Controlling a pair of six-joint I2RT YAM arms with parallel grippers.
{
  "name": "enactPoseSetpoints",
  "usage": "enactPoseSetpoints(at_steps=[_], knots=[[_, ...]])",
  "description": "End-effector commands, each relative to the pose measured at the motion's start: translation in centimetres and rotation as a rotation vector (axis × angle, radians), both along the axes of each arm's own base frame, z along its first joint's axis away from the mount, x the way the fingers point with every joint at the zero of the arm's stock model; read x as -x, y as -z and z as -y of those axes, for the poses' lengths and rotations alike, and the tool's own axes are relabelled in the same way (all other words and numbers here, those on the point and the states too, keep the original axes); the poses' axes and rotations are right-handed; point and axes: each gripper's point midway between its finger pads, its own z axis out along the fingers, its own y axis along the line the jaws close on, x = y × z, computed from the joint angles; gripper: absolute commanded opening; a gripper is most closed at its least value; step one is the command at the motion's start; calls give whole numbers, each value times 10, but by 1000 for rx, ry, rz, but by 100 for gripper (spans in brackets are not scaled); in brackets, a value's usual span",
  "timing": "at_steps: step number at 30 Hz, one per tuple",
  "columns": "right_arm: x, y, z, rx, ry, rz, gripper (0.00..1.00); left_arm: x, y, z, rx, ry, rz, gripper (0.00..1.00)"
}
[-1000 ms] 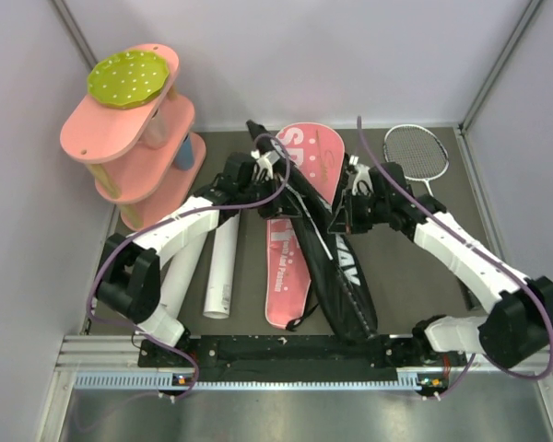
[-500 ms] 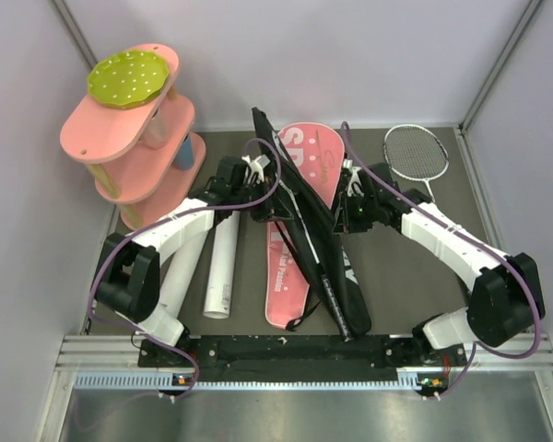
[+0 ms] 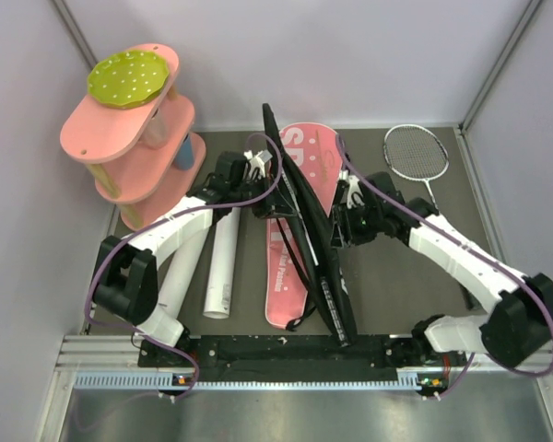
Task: Pack up the badminton gear
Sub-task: Place the racket in the racket bag.
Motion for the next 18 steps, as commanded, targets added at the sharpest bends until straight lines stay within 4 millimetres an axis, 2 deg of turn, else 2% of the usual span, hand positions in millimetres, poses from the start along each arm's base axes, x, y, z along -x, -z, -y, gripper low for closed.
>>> enactPoseSetpoints(at_steps=[1, 5, 8, 9, 12, 17, 18], knots=[[41, -38, -16, -24, -139, 122, 48, 0, -48, 8, 86, 37, 111, 0], [69, -44, -23, -51, -213, 124, 51, -1, -48, 8, 84, 36, 111, 0], [87, -34, -40, -70, -296, 81, 51, -2, -46, 8, 81, 30, 107, 0], [91, -27, -44, -63, -306, 58, 48, -2, -46, 8, 80, 28, 106, 0], [95, -13, -54, -54, -318, 10, 35, -2, -47, 8, 81, 25, 107, 0], [90, -7, -67, -96, -313, 8, 31, 0, -50, 8, 82, 25, 116, 0], [90, -1, -68, -88, -312, -5, 31, 0, -50, 8, 82, 25, 118, 0]])
